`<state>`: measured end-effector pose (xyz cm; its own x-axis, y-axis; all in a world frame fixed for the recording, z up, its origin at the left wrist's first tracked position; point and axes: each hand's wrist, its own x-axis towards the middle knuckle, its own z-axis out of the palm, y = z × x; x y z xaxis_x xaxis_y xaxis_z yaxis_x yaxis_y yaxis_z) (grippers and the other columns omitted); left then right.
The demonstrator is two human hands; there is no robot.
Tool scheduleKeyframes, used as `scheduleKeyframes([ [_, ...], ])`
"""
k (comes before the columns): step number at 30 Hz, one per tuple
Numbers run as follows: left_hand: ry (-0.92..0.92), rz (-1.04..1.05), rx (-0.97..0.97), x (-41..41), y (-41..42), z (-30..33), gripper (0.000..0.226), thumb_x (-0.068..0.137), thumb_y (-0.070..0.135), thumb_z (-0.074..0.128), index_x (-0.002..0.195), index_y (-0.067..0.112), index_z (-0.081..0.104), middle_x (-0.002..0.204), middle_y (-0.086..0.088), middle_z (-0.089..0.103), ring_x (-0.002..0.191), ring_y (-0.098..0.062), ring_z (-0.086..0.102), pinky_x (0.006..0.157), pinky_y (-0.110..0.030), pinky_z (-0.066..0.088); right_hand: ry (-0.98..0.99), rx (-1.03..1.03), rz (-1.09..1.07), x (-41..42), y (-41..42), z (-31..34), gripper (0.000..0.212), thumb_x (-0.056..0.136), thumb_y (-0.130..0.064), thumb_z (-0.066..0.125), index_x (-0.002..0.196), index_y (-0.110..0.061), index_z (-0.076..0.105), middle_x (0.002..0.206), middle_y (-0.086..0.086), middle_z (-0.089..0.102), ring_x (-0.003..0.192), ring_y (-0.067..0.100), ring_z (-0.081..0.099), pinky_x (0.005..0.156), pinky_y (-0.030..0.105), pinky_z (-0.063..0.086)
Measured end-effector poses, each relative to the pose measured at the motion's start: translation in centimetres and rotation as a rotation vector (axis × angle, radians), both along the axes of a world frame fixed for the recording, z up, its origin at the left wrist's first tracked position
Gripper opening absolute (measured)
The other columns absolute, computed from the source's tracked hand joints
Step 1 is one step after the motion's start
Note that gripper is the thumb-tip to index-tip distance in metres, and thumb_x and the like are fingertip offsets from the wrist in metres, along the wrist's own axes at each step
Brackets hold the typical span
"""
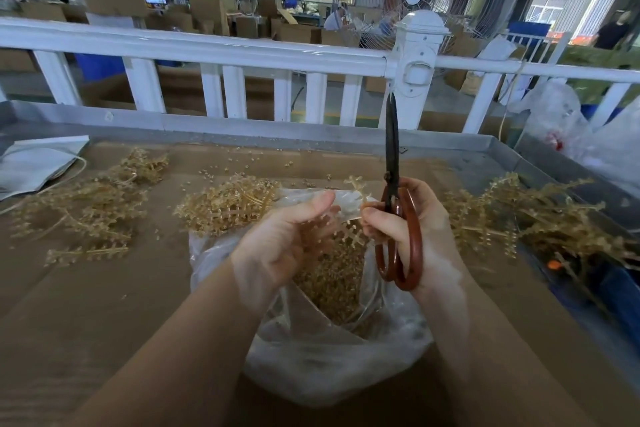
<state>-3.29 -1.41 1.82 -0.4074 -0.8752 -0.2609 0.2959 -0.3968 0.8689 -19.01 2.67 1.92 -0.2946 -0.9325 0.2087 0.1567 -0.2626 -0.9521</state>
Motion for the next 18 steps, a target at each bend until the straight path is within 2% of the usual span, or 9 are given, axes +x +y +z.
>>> scheduleKeyframes([
  [2, 0.075, -0.049, 0.079, 0.3, -0.1, -0.6, 0.026, 0.056, 0.021, 0.076, 0.077, 0.008, 0.07, 0.079, -0.005, 0.069, 0.074, -0.018, 0.066, 0.085, -0.039, 0.053, -0.044, 0.003, -0.041, 0.0, -0.2, -0.6, 0.044, 0.073, 0.01, 0.073, 0.106, -0.013, 0.055, 0.072, 0.003, 0.072, 0.064, 0.017, 0.069, 0.059, 0.021, 0.054],
  [4, 0.144, -0.061, 0.14, 0.6, 0.0, -1.0, 0.011, 0.057, 0.009, 0.073, 0.066, 0.003, 0.072, 0.076, -0.009, 0.07, 0.068, -0.019, 0.068, 0.07, -0.034, 0.059, -0.079, 0.007, -0.081, 0.0, -0.4, -1.2, 0.043, 0.074, 0.01, 0.073, 0.106, -0.012, 0.055, 0.069, 0.002, 0.072, 0.061, 0.017, 0.069, 0.058, 0.021, 0.053],
  [6, 0.181, -0.038, 0.175, 0.6, 0.1, -1.4, 0.016, 0.057, -0.002, 0.07, 0.073, -0.003, 0.071, 0.078, -0.013, 0.071, 0.068, -0.02, 0.07, 0.064, -0.03, 0.06, -0.09, 0.008, -0.104, 0.0, -0.5, -1.6, 0.043, 0.073, 0.01, 0.073, 0.104, -0.013, 0.054, 0.069, 0.002, 0.071, 0.06, 0.018, 0.068, 0.057, 0.022, 0.053],
  [8, 0.182, -0.015, 0.13, 0.3, 0.1, -1.7, 0.03, 0.056, -0.007, 0.068, 0.086, -0.003, 0.066, 0.078, -0.013, 0.071, 0.07, -0.02, 0.07, 0.068, -0.03, 0.06, -0.035, 0.028, -0.116, 0.0, -0.6, -1.9, 0.043, 0.073, 0.007, 0.075, 0.101, -0.019, 0.055, 0.07, 0.001, 0.072, 0.06, 0.018, 0.069, 0.059, 0.024, 0.054],
  [10, 0.151, 0.027, 0.053, -0.4, 0.2, -2.1, 0.036, 0.055, -0.009, 0.07, 0.087, 0.004, 0.058, 0.077, -0.011, 0.07, 0.072, -0.021, 0.07, 0.074, -0.034, 0.058, 0.137, 0.075, -0.152, 0.1, -0.5, -2.2, 0.044, 0.073, -0.002, 0.079, 0.097, -0.03, 0.056, 0.074, -0.013, 0.072, 0.065, 0.011, 0.071, 0.062, 0.024, 0.055],
  [12, 0.115, 0.108, 0.014, -0.9, 0.2, -2.6, 0.043, 0.052, -0.008, 0.073, 0.086, 0.008, 0.052, 0.074, -0.011, 0.071, 0.072, -0.023, 0.071, 0.07, -0.036, 0.06, 0.298, 0.097, -0.181, 0.2, -0.4, -2.2, 0.043, 0.073, -0.006, 0.08, 0.091, -0.035, 0.055, 0.073, -0.03, 0.066, 0.067, -0.002, 0.068, 0.057, 0.014, 0.052],
  [14, 0.039, 0.173, -0.03, -1.1, 0.1, -3.2, 0.05, 0.046, 0.0, 0.079, 0.086, 0.009, 0.05, 0.081, -0.013, 0.073, 0.078, -0.027, 0.071, 0.066, -0.036, 0.06, 0.372, 0.096, -0.17, 0.5, -0.3, -2.3, 0.041, 0.074, -0.003, 0.078, 0.09, -0.034, 0.056, 0.068, -0.022, 0.068, 0.067, -0.003, 0.067, 0.057, 0.014, 0.05],
  [16, -0.106, 0.225, -0.098, -1.2, -0.1, -3.7, 0.051, 0.048, 0.006, 0.086, 0.082, 0.013, 0.049, 0.093, -0.018, 0.069, 0.088, -0.03, 0.068, 0.072, -0.04, 0.058, 0.449, 0.075, -0.162, 0.8, 0.0, -2.2, 0.038, 0.076, -0.002, 0.076, 0.09, -0.031, 0.055, 0.06, -0.014, 0.066, 0.064, -0.008, 0.064, 0.055, 0.006, 0.044],
  [18, -0.156, 0.282, -0.134, -1.2, -0.1, -4.3, 0.048, 0.055, 0.005, 0.087, 0.077, 0.015, 0.046, 0.087, -0.014, 0.068, 0.081, -0.026, 0.067, 0.067, -0.037, 0.057, 0.544, 0.037, -0.174, 1.2, 0.3, -2.3, 0.032, 0.079, -0.004, 0.075, 0.093, -0.025, 0.055, 0.063, -0.014, 0.063, 0.06, -0.016, 0.058, 0.05, 0.001, 0.037],
])
